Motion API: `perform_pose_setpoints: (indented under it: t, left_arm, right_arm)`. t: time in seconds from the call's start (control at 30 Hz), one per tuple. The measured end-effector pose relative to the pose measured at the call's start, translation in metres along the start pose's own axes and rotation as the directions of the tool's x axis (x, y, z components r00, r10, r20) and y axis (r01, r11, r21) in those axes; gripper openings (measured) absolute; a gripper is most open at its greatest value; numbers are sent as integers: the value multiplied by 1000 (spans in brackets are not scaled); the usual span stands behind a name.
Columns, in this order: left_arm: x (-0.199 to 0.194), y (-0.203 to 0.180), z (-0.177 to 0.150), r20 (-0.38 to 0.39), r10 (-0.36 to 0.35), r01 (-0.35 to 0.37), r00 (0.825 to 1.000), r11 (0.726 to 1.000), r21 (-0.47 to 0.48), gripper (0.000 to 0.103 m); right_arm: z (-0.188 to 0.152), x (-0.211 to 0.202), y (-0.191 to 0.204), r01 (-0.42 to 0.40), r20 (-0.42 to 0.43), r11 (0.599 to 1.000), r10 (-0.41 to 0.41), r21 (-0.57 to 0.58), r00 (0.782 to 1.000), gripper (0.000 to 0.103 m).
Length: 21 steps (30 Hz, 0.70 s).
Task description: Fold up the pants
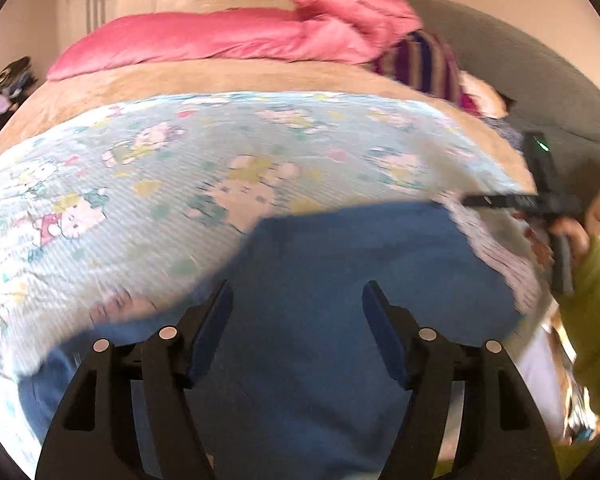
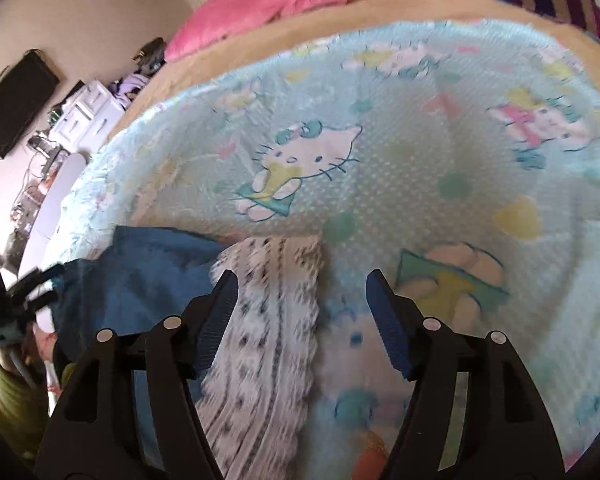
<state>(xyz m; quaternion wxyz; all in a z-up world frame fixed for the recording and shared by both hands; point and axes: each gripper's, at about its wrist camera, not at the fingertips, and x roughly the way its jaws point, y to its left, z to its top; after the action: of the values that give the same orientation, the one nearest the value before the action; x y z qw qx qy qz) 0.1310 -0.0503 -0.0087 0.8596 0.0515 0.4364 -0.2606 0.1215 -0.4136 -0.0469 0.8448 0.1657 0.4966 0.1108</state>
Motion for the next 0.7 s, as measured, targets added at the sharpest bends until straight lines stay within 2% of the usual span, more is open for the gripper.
perform_pose_setpoints:
  t: [0.13, 0.2, 0.27, 0.33, 0.37, 0.43, 0.47, 0.6, 0.7]
  left_arm:
    - [44, 21, 20, -66, 28, -30, 997, 999, -37, 66]
    - [68, 26, 24, -95, 33, -37, 995, 998, -43, 66]
    - [84, 31, 22, -121, 19, -29, 992, 997, -77, 66]
    - [95, 31, 15, -121, 35, -50, 992, 992, -119, 64]
    - [95, 25, 12, -106, 57, -68, 993, 993, -101, 60]
    - [91, 14, 11, -99, 29, -36, 995, 996, -76, 16]
    - [88, 12, 13, -101, 18, -25, 995, 997, -75, 12]
    - [73, 2, 30, -58, 69, -72, 996, 996, -60, 12]
    - [71, -5, 44, -20, 100, -100, 995, 994, -43, 12]
  right_arm:
    - [4, 15, 0, -30, -6, 999, 30, -11, 1000, 61]
    - [2, 16, 2, -38, -9, 999, 38, -31, 999, 54]
    - [-1, 16, 6, -70, -14, 996, 70, -53, 997, 39]
    - [-5, 15, 7, -84, -8, 995, 83, -62, 996, 31]
    - [-6, 13, 7, -103, 0, 993, 103, -60, 995, 22]
    - [-8, 5, 7, -136, 21, 989, 138, -62, 990, 15]
    - [-8, -1, 11, -131, 40, 988, 135, -84, 990, 14]
    - [6, -29, 21, -103, 146, 984, 124, -143, 982, 14]
    - [26, -27, 21, -35, 172, 986, 64, -165, 983, 14]
